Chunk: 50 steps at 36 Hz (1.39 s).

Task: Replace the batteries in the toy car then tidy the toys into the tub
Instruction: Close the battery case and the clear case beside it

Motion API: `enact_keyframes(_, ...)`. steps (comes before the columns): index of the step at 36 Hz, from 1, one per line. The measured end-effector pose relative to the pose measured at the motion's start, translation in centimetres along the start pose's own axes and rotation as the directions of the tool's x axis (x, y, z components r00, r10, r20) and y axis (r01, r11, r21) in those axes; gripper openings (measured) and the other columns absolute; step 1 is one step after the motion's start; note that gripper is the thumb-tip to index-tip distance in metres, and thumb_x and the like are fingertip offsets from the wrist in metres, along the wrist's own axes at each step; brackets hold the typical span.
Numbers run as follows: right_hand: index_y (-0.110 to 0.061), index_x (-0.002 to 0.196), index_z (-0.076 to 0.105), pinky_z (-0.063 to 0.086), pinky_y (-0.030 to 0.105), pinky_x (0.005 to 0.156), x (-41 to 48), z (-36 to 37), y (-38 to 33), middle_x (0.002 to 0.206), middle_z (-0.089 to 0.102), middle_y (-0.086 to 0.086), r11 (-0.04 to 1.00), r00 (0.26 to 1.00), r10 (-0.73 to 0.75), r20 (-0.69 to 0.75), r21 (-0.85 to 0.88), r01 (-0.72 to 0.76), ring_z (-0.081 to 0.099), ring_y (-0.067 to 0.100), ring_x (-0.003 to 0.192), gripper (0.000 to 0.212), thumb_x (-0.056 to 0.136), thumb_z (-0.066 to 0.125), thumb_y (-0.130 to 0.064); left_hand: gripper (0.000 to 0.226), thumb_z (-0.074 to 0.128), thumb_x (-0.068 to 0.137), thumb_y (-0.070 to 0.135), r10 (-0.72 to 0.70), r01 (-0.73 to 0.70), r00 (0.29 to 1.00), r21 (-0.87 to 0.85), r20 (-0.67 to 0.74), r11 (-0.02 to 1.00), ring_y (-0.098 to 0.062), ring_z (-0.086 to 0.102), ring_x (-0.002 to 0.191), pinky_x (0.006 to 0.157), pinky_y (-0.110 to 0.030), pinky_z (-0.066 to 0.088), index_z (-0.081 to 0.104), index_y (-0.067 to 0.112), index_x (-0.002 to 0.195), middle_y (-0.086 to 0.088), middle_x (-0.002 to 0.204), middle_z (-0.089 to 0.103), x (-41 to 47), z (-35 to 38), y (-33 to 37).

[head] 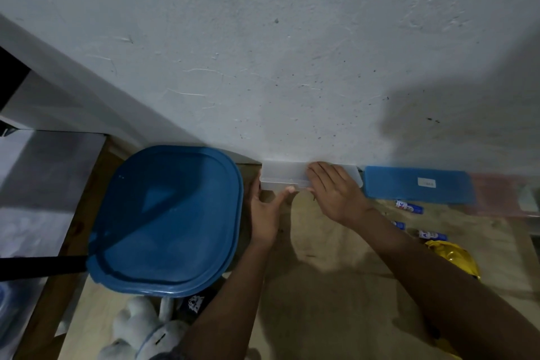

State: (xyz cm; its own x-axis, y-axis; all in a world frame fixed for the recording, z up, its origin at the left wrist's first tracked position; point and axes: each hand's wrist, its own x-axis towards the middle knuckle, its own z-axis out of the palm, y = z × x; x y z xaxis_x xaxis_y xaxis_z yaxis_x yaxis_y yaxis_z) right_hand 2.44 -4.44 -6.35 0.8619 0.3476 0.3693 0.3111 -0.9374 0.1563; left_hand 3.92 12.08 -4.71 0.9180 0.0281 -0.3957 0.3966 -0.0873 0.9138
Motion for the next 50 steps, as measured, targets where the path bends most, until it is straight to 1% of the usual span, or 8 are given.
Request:
enact_keyframes(4,0.005,0.108,0.065,0.051,0.044,0.087,0.1,0.1,0.0,0.106,0.069,0.020,0.999,0.999,0.016,0.037,0.048,-0.017,0.068,0.032,0.096,0.062,0.101,0.016,-0.033,0.072,0.074,0.077,0.014,-0.003,0.004,1.000,-0.037,0.015,0.999,-0.007,0.050,0.108,0.071,-0.009,0.047,0.038,0.016,0.140,-0.004,0.132,0.050,0.0,0.0,0.1)
enact_keyframes(7,0.002,0.103,0.067,0.053,0.039,0.086,0.8,-0.2,0.0,0.099,0.071,0.018,0.998,0.999,0.043,-0.031,0.047,-0.041,0.069,0.030,0.090,0.040,0.096,0.042,-0.029,0.071,0.073,0.077,0.012,0.002,0.000,1.000,-0.059,0.025,0.998,-0.004,0.052,0.107,0.080,-0.009,0.047,0.039,0.016,0.140,-0.002,0.131,0.051,-0.4,0.0,0.0)
enact_keyframes(13,-0.006,0.093,0.065,0.034,0.026,0.071,2.9,-1.3,1.7,0.081,0.069,0.008,0.992,0.994,0.060,-0.089,0.117,-0.050,0.065,0.022,0.069,0.051,0.101,0.020,-0.028,0.077,0.075,0.075,0.009,0.013,-0.013,0.999,-0.008,0.038,1.000,-0.010,0.043,0.124,0.094,-0.016,0.037,0.036,0.016,0.142,0.004,0.134,0.046,-0.7,-0.3,-0.4)
enact_keyframes(22,-0.015,0.104,0.064,0.033,0.031,0.078,2.0,-2.5,2.1,0.101,0.068,0.003,0.999,0.994,0.042,-0.101,0.023,-0.040,0.060,0.021,0.093,0.030,0.091,0.047,-0.035,0.085,0.074,0.078,0.014,0.091,-0.100,0.991,0.087,0.095,0.991,-0.004,0.030,0.128,0.108,-0.026,0.031,0.025,0.022,0.146,0.007,0.144,0.033,-0.6,-0.2,-0.3)
enact_keyframes(28,-0.015,0.084,0.062,0.036,0.027,0.063,3.0,-4.0,2.4,0.077,0.059,0.003,0.964,0.961,0.250,-0.121,0.119,-0.236,0.055,0.019,0.069,0.020,0.090,0.047,-0.026,0.067,0.063,0.088,0.030,0.094,-0.102,0.992,0.103,0.082,0.989,-0.011,0.029,0.136,0.104,-0.025,0.027,0.028,0.026,0.146,0.007,0.148,0.033,-0.8,0.0,0.0)
enact_keyframes(37,-0.010,0.101,0.063,0.056,0.030,0.058,1.6,-4.9,1.3,0.093,0.068,0.005,0.804,0.910,0.407,0.084,0.440,-0.400,0.065,0.022,0.083,0.017,0.086,0.057,-0.014,0.060,0.056,0.093,0.023,0.102,-0.111,0.992,0.148,0.068,0.983,-0.013,0.031,0.137,0.113,-0.030,0.028,0.029,0.018,0.146,0.001,0.149,0.035,-1.3,-0.5,0.4)
enact_keyframes(41,-0.009,0.109,0.057,0.048,0.022,0.064,0.9,-5.3,0.5,0.107,0.061,0.006,0.743,0.905,0.386,0.177,0.522,-0.419,0.059,0.020,0.089,0.023,0.085,0.059,-0.006,0.059,0.055,0.093,0.020,0.091,-0.101,0.992,0.131,0.083,0.986,-0.013,0.034,0.136,0.107,-0.021,0.028,0.029,0.016,0.146,0.000,0.147,0.038,-1.9,-1.1,0.2)
enact_keyframes(50,-0.008,0.117,0.057,0.051,0.037,0.087,1.4,-5.0,-0.8,0.119,0.056,0.009,0.860,0.875,0.202,0.439,0.347,-0.373,0.052,0.024,0.107,0.029,0.089,0.050,-0.005,0.055,0.049,0.096,0.017,0.099,-0.123,0.984,0.162,0.149,0.979,-0.014,0.033,0.137,0.103,-0.013,0.027,0.027,0.014,0.147,-0.002,0.149,0.037,-2.3,-1.9,-0.3)
